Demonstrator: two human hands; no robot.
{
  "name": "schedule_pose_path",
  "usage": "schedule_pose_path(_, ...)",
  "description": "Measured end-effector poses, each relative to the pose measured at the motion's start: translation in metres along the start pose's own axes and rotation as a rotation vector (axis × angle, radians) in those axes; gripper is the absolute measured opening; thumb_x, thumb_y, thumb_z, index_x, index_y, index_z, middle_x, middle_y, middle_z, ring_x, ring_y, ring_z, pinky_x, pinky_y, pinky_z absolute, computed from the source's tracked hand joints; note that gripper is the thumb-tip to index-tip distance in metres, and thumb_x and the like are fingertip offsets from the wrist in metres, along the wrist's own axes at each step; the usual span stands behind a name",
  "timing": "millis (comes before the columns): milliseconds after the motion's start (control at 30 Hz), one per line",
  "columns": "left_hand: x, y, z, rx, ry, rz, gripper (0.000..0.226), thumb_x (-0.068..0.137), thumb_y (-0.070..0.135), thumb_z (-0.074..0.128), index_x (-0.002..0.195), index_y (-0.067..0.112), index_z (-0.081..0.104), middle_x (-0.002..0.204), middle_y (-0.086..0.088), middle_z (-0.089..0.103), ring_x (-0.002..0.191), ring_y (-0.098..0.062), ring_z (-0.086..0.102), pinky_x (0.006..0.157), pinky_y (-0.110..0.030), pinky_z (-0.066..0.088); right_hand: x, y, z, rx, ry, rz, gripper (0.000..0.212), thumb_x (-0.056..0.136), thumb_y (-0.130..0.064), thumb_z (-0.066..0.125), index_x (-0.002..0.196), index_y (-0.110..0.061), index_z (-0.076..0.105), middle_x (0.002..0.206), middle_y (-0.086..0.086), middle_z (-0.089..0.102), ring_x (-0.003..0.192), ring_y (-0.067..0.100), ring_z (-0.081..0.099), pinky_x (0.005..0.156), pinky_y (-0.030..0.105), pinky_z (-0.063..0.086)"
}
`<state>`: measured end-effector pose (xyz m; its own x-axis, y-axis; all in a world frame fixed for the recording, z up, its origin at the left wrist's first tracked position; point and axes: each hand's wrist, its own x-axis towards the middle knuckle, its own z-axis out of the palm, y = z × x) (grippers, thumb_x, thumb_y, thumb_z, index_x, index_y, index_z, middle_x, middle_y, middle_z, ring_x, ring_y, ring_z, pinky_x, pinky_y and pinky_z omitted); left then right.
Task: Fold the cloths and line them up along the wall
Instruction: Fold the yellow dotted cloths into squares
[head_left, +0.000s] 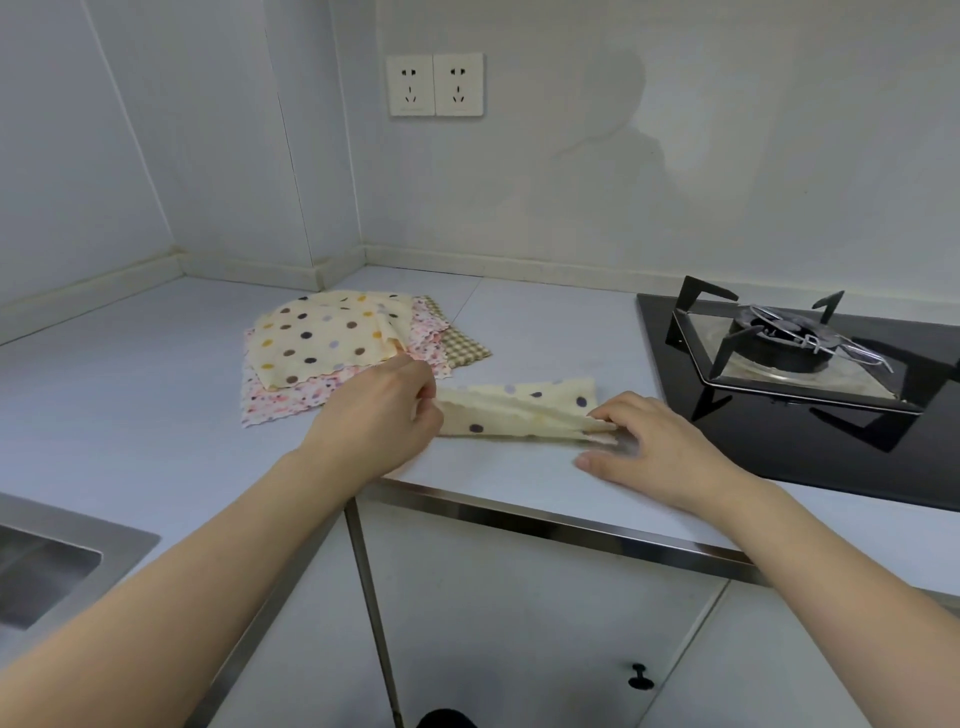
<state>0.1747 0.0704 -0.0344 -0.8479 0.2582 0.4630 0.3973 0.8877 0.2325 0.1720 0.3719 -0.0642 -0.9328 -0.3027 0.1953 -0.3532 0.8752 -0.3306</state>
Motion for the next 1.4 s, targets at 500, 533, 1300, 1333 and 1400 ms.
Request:
schedule_pose_path(500, -0.005, -0.017, -0.011, -0.085, 0.065, -0.020, 0.016, 0.096, 0.012, 0.051, 0.100, 0.014, 0.066, 0.095, 0.003, 0.065, 0.083, -0.016, 0.057, 0.071, -0.029, 0.045, 0.000, -0.018, -0.014, 0.621, 0.221, 0.115, 0.018, 0.090, -0.023, 0.065, 0.074, -0.026, 0.073, 0.072, 0.004, 0.065, 0.068, 0.016, 0.047, 0.066, 0.030, 0.034)
schedule_pose_path(533, -0.004, -0.015, -0.015, -0.097, 0.091, -0.021, 0.016, 0.096, 0.011, 0.051, 0.100, 0.014, 0.066, 0.095, 0.004, 0.065, 0.083, -0.016, 0.057, 0.070, -0.026, 0.043, 0.002, -0.020, -0.020, 0.651, 0.241, 0.115, 0.016, 0.089, -0.022, 0.067, 0.075, -0.025, 0.073, 0.076, 0.010, 0.066, 0.069, 0.018, 0.049, 0.067, 0.031, 0.036)
schedule_pose_path(1300, 0.033, 0.010, -0.042, -0.480, -0.297, -0.330, 0.022, 0.096, 0.029, 0.055, 0.086, 0.011, 0.064, 0.066, -0.004, 0.063, 0.046, -0.008, 0.052, 0.052, -0.022, 0.043, 0.053, -0.014, -0.070, 0.174, 0.360, 0.242, 0.013, 0.095, -0.021, 0.047, 0.090, -0.024, 0.058, 0.085, -0.009, 0.056, 0.076, 0.008, 0.051, 0.063, 0.029, 0.038)
schedule_pose_path(1333, 0.036, 0.004, -0.032, -0.393, -0.312, -0.322, 0.023, 0.096, 0.029, 0.054, 0.086, 0.011, 0.063, 0.070, -0.004, 0.063, 0.050, -0.010, 0.054, 0.054, -0.024, 0.044, 0.061, -0.013, -0.061, 0.088, 0.319, 0.227, 0.015, 0.096, -0.020, 0.044, 0.091, -0.024, 0.057, 0.087, -0.009, 0.056, 0.078, 0.010, 0.052, 0.065, 0.030, 0.040)
schedule_pose_path(1400, 0.040, -0.005, -0.011, -0.217, -0.335, -0.284, 0.022, 0.096, 0.028, 0.051, 0.087, 0.011, 0.061, 0.081, -0.006, 0.064, 0.062, -0.015, 0.055, 0.060, -0.028, 0.044, 0.078, -0.011, -0.041, -0.075, 0.239, 0.187, 0.015, 0.096, -0.017, 0.043, 0.096, -0.021, 0.057, 0.096, -0.004, 0.056, 0.086, 0.018, 0.055, 0.070, 0.035, 0.045)
